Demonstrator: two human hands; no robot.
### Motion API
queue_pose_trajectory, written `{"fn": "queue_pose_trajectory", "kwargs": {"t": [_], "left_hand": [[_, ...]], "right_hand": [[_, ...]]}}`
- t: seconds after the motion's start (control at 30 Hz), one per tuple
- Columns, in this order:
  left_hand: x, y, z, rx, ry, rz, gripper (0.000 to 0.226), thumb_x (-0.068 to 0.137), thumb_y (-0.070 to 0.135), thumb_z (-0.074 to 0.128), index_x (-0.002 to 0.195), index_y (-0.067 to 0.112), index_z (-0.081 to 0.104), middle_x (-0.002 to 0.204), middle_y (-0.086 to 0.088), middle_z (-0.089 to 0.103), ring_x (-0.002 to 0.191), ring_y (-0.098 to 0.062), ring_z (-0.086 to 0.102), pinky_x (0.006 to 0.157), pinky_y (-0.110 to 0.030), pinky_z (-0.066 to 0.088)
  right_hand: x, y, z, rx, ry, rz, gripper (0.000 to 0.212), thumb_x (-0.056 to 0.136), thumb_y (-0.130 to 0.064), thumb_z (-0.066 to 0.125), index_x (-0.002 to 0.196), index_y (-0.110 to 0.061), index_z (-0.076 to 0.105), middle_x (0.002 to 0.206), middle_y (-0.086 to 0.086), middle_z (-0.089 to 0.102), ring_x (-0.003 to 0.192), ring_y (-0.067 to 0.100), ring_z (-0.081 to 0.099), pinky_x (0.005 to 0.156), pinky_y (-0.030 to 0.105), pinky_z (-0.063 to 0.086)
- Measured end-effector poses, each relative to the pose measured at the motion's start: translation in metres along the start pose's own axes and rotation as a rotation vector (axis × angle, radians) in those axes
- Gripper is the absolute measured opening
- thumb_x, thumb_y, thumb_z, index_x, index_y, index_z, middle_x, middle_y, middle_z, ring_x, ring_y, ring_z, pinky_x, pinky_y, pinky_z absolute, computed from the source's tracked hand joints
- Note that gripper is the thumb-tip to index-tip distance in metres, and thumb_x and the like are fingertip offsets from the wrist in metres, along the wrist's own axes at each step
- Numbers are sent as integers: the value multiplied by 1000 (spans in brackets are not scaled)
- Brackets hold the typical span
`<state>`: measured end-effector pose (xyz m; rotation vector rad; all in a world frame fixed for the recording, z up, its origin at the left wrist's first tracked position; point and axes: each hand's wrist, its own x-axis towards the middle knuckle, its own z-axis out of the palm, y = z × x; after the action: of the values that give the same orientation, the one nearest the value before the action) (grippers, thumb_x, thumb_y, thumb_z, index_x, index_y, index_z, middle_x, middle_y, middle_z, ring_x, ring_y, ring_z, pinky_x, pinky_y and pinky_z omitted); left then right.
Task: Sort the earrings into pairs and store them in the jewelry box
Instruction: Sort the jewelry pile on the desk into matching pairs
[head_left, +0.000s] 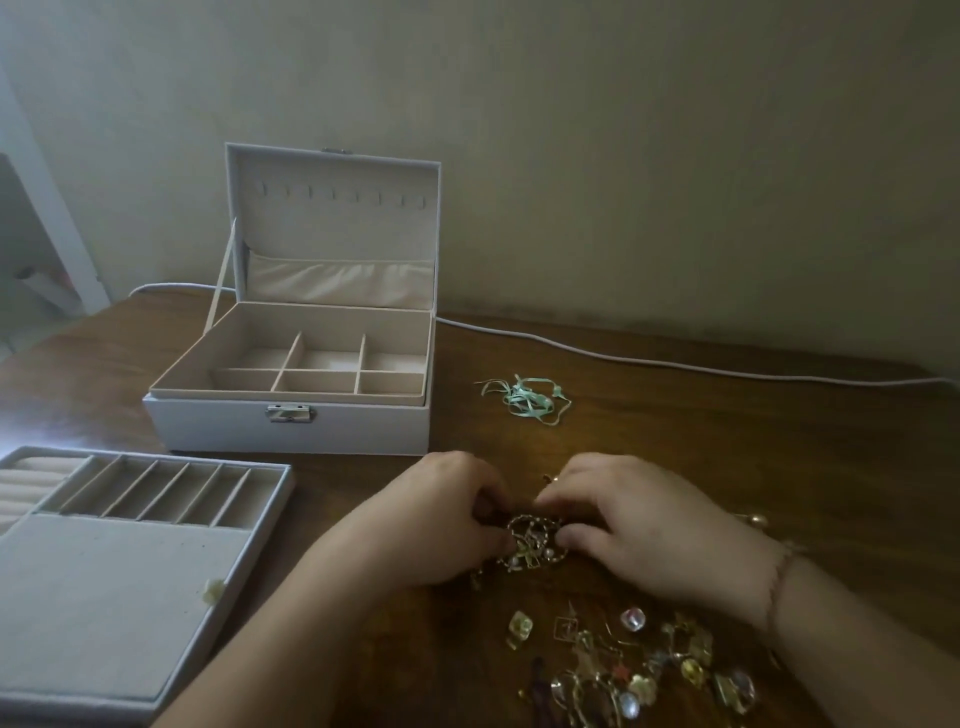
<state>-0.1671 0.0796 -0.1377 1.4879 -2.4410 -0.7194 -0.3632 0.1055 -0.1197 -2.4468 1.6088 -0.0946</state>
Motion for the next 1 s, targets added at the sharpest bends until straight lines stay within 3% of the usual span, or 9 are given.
{"fn": "queue_pose_trajectory", "kwargs": {"t": [0.17, 0.33, 0.5, 0.63, 0.77, 1.0], "left_hand": [[-1, -1, 2, -10, -39, 14, 29, 84, 34, 74, 111, 39, 65, 98, 18, 59, 89, 0, 57, 73, -13, 47], [-1, -4, -2, -33, -104, 36, 29, 92, 23, 63, 117, 39, 64, 99, 21, 58, 87, 3, 57, 69, -9, 44], [3, 2, 7, -50, 50, 17, 11, 91, 34, 65, 98, 35, 73, 94, 19, 65, 83, 4, 59, 68, -8, 44], [3, 4, 12, -25, 49, 13, 1, 87, 34, 70, 88, 34, 71, 91, 16, 64, 83, 1, 59, 71, -14, 50], [2, 4, 11, -31, 30, 7, 4, 89, 34, 68, 86, 36, 67, 92, 17, 63, 84, 1, 58, 72, -14, 49], [1, 4, 2, -294, 180, 31, 13, 85, 27, 74, 87, 38, 67, 82, 13, 68, 76, 0, 64, 62, -12, 46]], "right_hand": [[-10, 7, 8, 137, 83, 40, 9, 87, -37, 64, 96, -40, 64, 103, -25, 54, 98, -6, 51, 88, 26, 50], [-24, 19, -2, 441, 71, 102, 8, 81, -30, 73, 83, -36, 68, 84, -17, 68, 78, -2, 62, 64, 17, 51], [-30, 33, 1, 569, 214, 159, 8, 78, -27, 75, 81, -31, 70, 81, -17, 68, 75, 1, 62, 59, 11, 48], [-32, 32, 6, 596, 243, 147, 8, 78, -28, 76, 79, -32, 70, 80, -15, 68, 71, 2, 62, 59, 12, 48], [-34, 27, 7, 586, 254, 125, 9, 78, -25, 76, 79, -31, 69, 81, -19, 67, 72, 0, 61, 60, 10, 47], [-36, 22, 4, 630, 223, 100, 8, 77, -28, 76, 81, -30, 70, 81, -15, 70, 73, 2, 65, 60, 13, 49]]}}
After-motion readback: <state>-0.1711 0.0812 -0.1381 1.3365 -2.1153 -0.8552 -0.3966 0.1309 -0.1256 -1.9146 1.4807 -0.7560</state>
